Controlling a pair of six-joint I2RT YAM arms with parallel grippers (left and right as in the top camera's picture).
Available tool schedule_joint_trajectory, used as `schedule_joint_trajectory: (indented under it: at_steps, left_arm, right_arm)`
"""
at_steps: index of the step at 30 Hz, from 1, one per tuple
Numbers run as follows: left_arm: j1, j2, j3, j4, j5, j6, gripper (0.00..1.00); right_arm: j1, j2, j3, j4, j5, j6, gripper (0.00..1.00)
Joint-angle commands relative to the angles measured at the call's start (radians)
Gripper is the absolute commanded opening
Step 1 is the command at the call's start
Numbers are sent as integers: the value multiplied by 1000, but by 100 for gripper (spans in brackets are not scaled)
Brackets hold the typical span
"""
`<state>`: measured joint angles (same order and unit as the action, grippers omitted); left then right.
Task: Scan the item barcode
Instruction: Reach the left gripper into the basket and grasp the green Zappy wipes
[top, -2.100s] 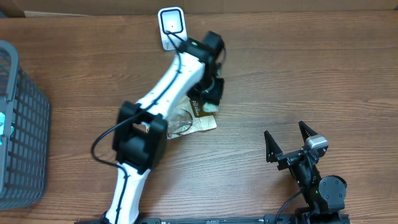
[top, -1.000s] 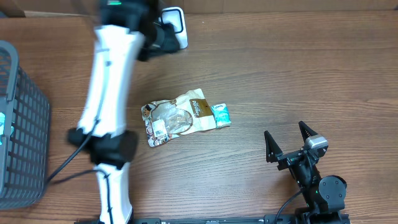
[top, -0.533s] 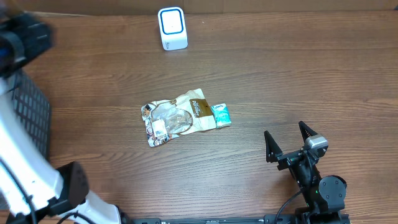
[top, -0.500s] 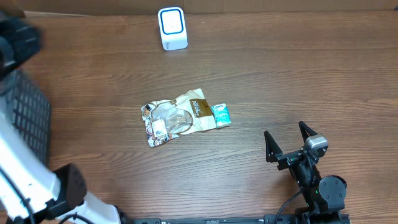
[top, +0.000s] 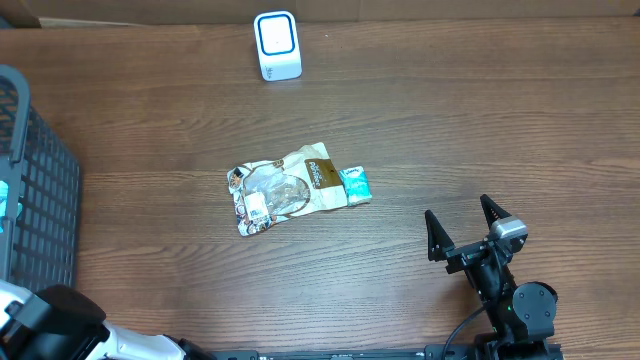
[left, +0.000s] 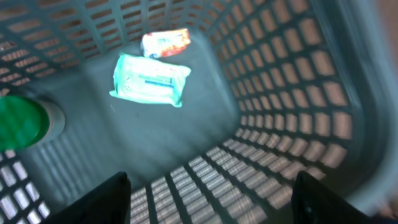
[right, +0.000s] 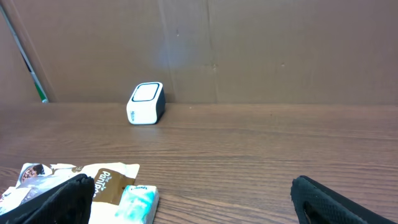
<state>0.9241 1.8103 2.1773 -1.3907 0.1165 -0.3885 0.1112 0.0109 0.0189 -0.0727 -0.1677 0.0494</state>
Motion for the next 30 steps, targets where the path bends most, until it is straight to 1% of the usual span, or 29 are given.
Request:
schedule_joint_trajectory:
  at_steps: [1,2,6,7,8,10,13,21,30]
  left_arm:
    - [-3,-4,-135,94,-69,-4,66]
    - [-5,-4,-179,139,-84,15,66]
    - [-5,-4,-352,323,-106,171,69]
    - [-2,-3,-395,369,-106,209,74]
    - [-1,-3,-435,411,-106,245,77]
    - [-1,-1,-500,479,-106,320,80]
    - [-4,13,-563,576,-106,389,81]
    - [-8,129,-563,652,-151,401,82]
    - [-10,259,-556,706,-153,434,82]
  right_arm:
    - [-4,-8,-11,3,9,2,100]
    - [-4,-8,-11,3,9,2,100]
    - [-4,-8,-11,3,9,2,100]
    - [-4,-8,-11,3,9,2,100]
    - [-4,-8,-11,3,9,2,100]
    - [-4,-8,-11,3,9,2,100]
    - [-4,-8,-11,3,9,2,100]
    - [-4,-8,-11,3,9,2,100]
    - [-4,-8,-11,3,9,2,100]
